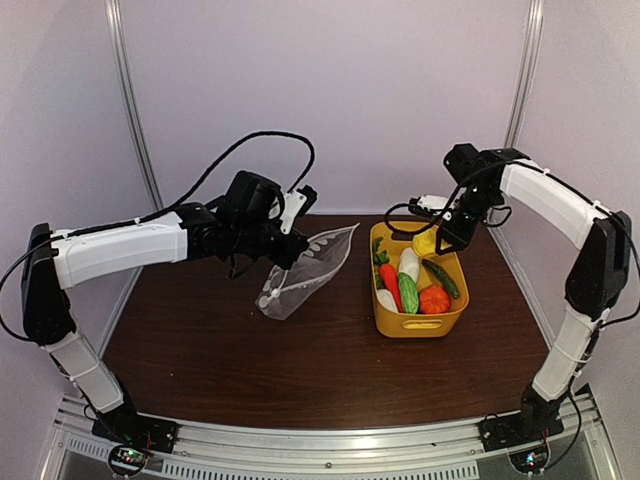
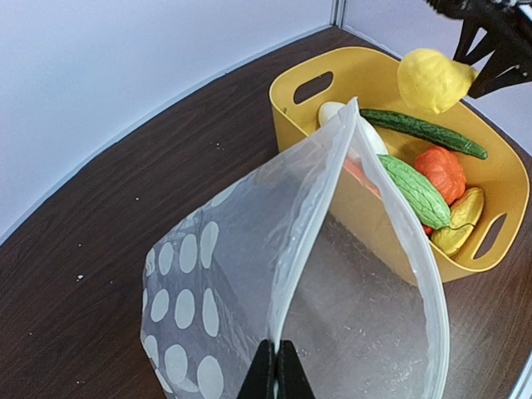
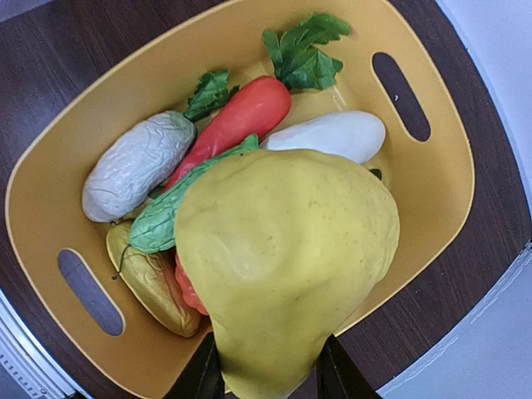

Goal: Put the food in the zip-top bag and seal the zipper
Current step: Pick up the fake fruit from the bin, then place the fake fruit in the zipper food storage bag.

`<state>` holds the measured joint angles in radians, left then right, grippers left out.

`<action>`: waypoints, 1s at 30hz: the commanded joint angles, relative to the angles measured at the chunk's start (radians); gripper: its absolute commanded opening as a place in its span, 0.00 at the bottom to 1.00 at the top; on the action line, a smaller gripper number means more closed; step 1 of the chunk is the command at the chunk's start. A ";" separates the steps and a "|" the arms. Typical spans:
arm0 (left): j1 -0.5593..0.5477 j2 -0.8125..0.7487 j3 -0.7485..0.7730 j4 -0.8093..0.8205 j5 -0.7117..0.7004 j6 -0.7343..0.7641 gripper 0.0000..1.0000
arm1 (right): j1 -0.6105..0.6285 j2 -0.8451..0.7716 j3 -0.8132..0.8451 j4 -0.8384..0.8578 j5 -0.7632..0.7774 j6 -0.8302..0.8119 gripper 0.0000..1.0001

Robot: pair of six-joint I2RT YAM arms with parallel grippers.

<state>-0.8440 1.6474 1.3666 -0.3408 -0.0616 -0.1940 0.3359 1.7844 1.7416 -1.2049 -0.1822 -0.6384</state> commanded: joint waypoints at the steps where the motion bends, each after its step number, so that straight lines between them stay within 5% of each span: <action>1: 0.008 0.005 0.033 0.023 0.032 -0.017 0.00 | 0.011 -0.115 -0.010 0.045 -0.159 0.037 0.27; 7: 0.008 0.026 0.098 0.001 0.055 -0.053 0.00 | 0.037 -0.200 -0.021 0.166 -0.389 0.102 0.26; 22: 0.006 0.064 0.098 0.104 -0.062 -0.298 0.00 | 0.171 -0.023 0.185 0.273 -0.771 0.401 0.27; 30: 0.006 0.048 0.079 0.129 -0.124 -0.362 0.00 | 0.188 0.062 0.189 0.346 -0.824 0.588 0.27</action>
<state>-0.8440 1.7103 1.4563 -0.2764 -0.1268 -0.4953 0.5114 1.8103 1.9137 -0.8986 -0.9470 -0.1699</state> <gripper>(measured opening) 0.013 0.316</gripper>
